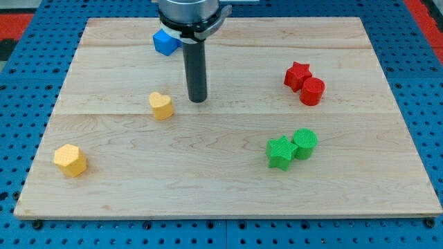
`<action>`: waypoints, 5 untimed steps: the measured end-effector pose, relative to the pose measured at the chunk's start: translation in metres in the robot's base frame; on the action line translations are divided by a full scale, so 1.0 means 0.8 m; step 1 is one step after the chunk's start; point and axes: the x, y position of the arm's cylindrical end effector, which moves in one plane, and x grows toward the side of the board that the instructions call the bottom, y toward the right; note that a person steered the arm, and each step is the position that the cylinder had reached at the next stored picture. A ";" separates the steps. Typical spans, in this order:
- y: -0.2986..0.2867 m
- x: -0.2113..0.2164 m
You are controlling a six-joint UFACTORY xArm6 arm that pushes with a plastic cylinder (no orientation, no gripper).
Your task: Push the red circle slightly top
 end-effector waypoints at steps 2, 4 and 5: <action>-0.037 0.027; 0.239 0.024; 0.284 0.024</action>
